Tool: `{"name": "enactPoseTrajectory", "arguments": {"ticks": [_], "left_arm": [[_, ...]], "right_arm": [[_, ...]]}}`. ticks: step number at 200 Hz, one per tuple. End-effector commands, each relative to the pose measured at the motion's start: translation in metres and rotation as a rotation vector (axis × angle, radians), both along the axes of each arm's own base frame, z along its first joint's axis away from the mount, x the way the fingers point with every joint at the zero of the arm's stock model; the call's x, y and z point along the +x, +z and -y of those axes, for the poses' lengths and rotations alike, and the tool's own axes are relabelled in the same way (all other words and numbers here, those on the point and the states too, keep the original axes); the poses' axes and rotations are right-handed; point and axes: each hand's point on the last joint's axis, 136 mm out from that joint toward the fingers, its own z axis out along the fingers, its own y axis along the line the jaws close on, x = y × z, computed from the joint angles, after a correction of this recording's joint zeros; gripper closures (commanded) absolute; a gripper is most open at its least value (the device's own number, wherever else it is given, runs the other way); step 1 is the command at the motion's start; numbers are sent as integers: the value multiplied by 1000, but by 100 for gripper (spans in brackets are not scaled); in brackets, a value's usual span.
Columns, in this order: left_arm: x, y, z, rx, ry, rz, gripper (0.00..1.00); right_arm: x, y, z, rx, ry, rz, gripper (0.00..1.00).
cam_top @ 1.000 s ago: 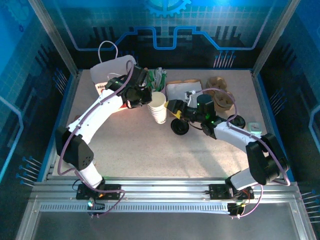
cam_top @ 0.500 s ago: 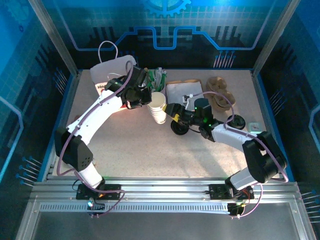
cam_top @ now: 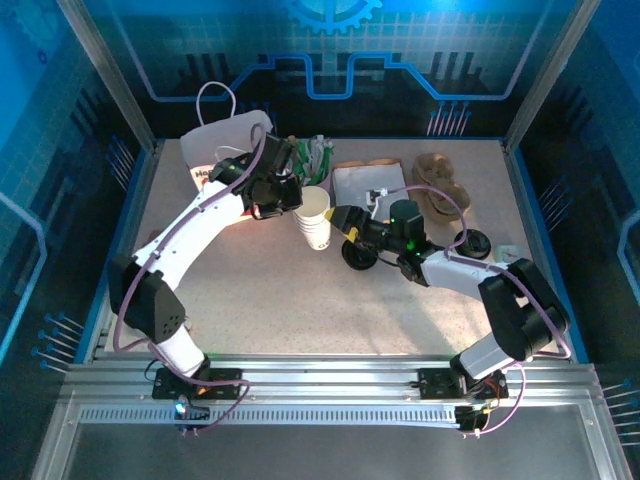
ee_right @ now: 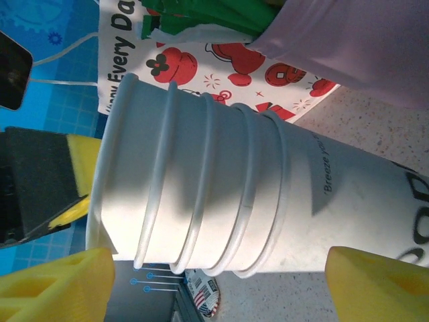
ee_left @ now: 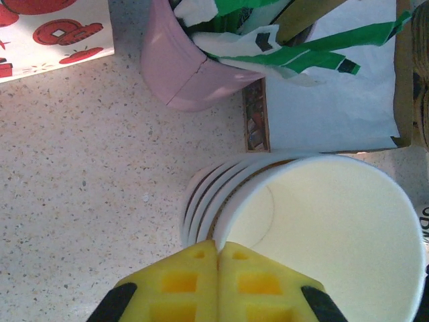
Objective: Pack the takeout coffee
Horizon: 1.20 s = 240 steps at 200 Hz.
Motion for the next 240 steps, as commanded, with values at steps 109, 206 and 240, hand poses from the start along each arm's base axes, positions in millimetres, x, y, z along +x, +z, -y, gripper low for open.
{"name": "enactPoseTrajectory", "arguments": {"ticks": [109,206,240], "left_arm": [[-4,20,5,-76,3,34,100],[-3,28,3,-126,27,52,100],[0,44,-4,-109,28,85,100]], "right_arm": [[7,-19,-10,19,-3,-8,19],[5,-39,-1,-62,-34,-46,19],[3,-34,-1,-80,-23,-28,19]]}}
